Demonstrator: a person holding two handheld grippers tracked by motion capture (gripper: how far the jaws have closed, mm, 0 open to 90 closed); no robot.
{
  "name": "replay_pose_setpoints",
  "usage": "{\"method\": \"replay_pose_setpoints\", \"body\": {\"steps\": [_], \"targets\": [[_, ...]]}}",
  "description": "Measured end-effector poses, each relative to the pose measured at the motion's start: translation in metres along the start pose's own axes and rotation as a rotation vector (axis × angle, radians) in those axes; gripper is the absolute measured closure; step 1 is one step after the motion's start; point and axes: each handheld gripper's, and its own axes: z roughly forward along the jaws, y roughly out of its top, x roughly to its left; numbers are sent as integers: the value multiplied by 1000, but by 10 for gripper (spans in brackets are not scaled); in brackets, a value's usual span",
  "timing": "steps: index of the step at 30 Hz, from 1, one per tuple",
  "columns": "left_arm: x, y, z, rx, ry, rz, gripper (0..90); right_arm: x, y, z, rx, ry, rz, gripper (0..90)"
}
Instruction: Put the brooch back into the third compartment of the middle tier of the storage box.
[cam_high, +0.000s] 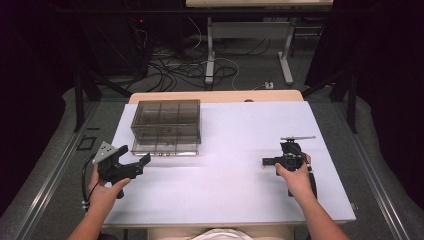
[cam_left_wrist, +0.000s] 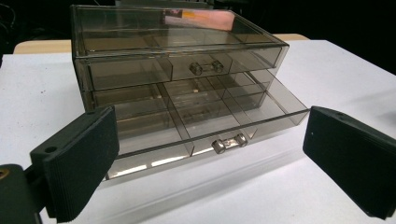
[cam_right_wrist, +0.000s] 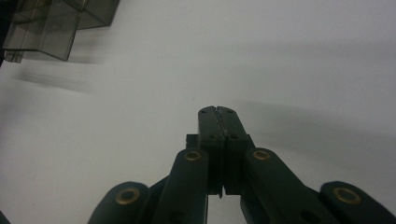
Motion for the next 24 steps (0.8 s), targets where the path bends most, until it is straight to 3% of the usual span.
{"method": "replay_pose_setpoints", "body": {"steps": [6, 13, 24], "targets": [[0, 0, 0, 1, 0, -3, 39, -1, 0, -3, -53, 16, 23, 898], [0, 0, 0, -1, 0, -2, 39, 1, 0, -5, -106, 19, 13, 898], [0, 0, 0, -1, 1, -1, 40, 7, -2, -6, -146, 35, 6, 898]]}}
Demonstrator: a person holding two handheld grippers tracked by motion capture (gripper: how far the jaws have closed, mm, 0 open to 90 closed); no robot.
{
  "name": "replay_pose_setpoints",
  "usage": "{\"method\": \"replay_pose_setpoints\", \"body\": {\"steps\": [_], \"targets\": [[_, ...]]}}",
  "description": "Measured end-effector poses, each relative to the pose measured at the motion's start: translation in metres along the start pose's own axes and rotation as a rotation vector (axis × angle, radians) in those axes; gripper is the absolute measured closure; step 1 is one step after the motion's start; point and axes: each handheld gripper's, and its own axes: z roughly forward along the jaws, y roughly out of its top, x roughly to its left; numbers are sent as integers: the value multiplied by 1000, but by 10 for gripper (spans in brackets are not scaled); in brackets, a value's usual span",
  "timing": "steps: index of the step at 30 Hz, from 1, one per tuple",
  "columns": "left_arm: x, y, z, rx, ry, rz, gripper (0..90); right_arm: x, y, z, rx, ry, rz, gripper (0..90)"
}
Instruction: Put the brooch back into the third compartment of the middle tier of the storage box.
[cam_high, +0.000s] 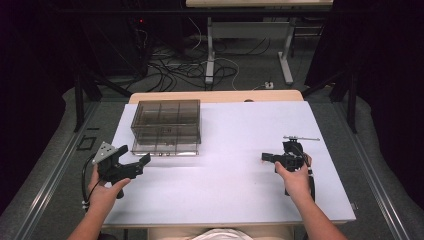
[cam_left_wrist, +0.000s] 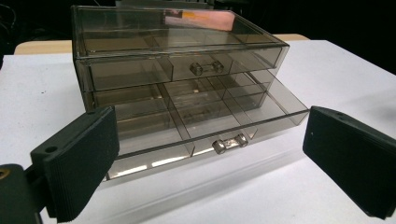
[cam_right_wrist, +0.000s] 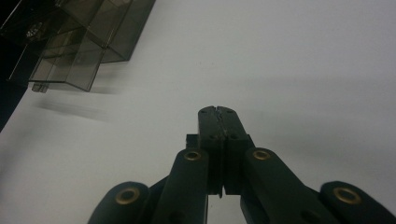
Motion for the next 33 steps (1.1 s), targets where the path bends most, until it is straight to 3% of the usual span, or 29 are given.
{"method": "replay_pose_setpoints", "body": {"steps": [8, 20, 33], "targets": [[0, 0, 0, -1, 3, 2, 40, 9, -1, 2, -19, 22, -21, 898], [0, 0, -1, -1, 4, 3, 40, 21, 2, 11, 14, 21, -74, 898], [1, 0, -1, 0, 4, 8, 40, 43, 20, 27, 31, 41, -106, 898]]}}
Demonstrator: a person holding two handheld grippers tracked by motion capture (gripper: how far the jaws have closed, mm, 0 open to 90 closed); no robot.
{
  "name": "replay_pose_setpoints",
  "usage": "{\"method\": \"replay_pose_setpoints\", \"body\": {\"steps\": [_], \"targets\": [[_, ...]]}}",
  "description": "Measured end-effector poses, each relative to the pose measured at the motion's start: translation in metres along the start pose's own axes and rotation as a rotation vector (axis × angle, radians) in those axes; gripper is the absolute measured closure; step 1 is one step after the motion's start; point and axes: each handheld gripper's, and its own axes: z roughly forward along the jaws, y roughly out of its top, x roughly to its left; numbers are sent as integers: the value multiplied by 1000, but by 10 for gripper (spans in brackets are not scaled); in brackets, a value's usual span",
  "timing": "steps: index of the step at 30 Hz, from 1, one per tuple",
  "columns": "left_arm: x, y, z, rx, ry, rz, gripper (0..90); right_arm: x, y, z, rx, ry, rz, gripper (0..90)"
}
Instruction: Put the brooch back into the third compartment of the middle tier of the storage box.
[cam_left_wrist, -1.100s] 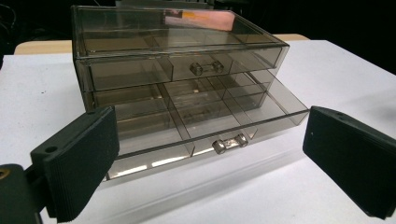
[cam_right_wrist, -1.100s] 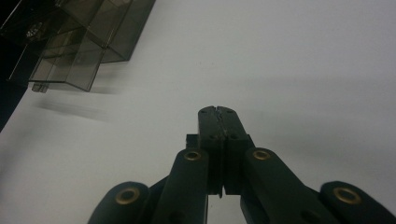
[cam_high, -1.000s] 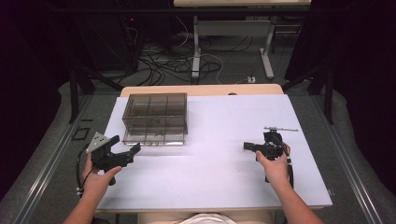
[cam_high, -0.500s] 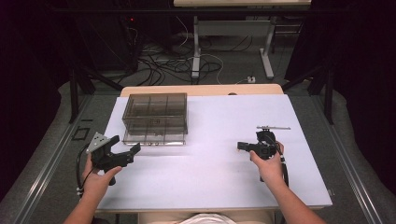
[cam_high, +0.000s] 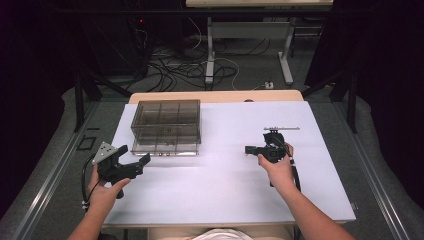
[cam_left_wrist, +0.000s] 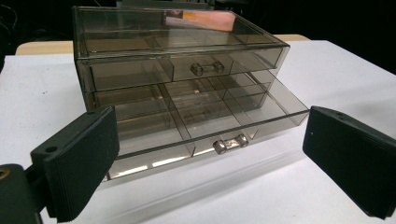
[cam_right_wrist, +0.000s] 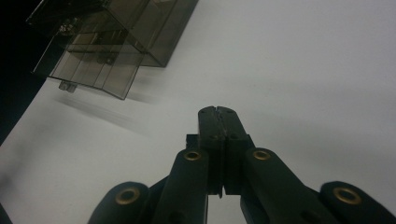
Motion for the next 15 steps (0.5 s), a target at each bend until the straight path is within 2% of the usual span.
{"method": "replay_pose_setpoints", "body": {"steps": [4, 15], "targets": [[0, 0, 0, 0, -1, 0, 40, 5, 5, 7, 0, 17, 4, 898], [0, 0, 1, 0, -4, -8, 40, 15, 18, 18, 16, 13, -7, 898]]}}
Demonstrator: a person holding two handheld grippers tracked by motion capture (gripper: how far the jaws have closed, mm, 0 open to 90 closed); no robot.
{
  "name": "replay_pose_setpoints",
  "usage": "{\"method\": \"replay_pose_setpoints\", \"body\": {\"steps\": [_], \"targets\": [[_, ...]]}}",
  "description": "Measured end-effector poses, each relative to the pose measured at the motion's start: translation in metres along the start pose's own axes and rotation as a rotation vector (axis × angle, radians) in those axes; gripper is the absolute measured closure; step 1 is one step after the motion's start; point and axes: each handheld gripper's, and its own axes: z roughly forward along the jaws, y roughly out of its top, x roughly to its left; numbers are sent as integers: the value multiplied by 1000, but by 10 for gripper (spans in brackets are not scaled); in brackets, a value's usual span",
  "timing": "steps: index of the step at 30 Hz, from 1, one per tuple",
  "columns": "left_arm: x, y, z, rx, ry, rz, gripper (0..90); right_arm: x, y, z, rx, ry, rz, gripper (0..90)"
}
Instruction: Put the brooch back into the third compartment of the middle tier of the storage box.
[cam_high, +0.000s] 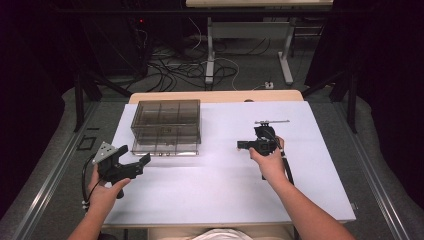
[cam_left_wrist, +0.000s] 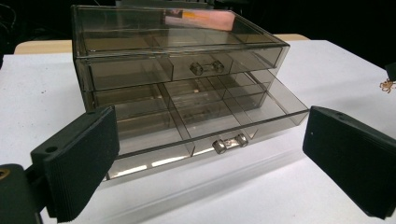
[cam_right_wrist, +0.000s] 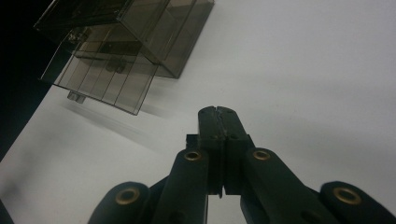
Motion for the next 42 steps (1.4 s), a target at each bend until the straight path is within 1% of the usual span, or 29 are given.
{"method": "replay_pose_setpoints", "body": {"steps": [1, 2, 3, 5, 8, 9, 12, 16, 17, 19, 20, 21, 22, 25, 26, 28, 30, 35, 36, 42], "targets": [[0, 0, 0, 0, 0, 0, 40, 0, 0, 0, 0, 0, 0, 898], [0, 0, 0, 0, 0, 0, 40, 1, 1, 0, 2, 10, -3, 898], [0, 0, 0, 0, 0, 0, 40, 2, 2, 1, 1, 2, -6, 898], [0, 0, 0, 0, 0, -1, 40, 4, 4, 2, 5, 9, -6, 898], [0, 0, 0, -1, 0, -1, 40, 7, 7, 4, 7, 5, -15, 898], [0, 0, 0, 0, 0, -2, 40, 9, 9, 6, 0, 5, -26, 898], [0, 0, 0, 0, 0, -2, 41, 10, 10, 7, 7, 1, -24, 898], [0, 0, 0, -1, -1, -4, 41, 13, 12, 10, 3, 7, -23, 898], [0, 0, 0, -1, -1, -4, 41, 13, 12, 11, 3, 13, -29, 898], [0, 0, 1, -3, -1, -4, 41, 16, 13, 12, 8, 11, -26, 898], [0, 0, 0, -3, -2, -4, 41, 16, 14, 14, 2, 17, -32, 898], [0, 0, 0, -3, -2, -4, 41, 17, 14, 14, 13, 9, -28, 898], [0, 0, 1, -3, -2, -3, 41, 19, 15, 17, 10, 13, -25, 898], [1, 0, 0, -2, -2, -3, 41, 22, 16, 18, 17, 16, -29, 898], [1, 0, 0, -1, -3, -4, 41, 24, 18, 20, 14, 19, -39, 898], [1, 0, 0, -1, -2, -3, 42, 25, 18, 21, 9, 19, -42, 897], [1, 0, 0, -1, -3, -3, 41, 29, 20, 22, 17, 24, -38, 898], [1, 0, 0, -2, -3, -2, 42, 34, 21, 27, 17, 32, -54, 898], [1, 0, 0, -2, -3, -2, 42, 36, 21, 29, 20, 33, -47, 898], [1, 0, 0, -2, -3, 0, 42, 41, 22, 36, 18, 50, -45, 898]]}}
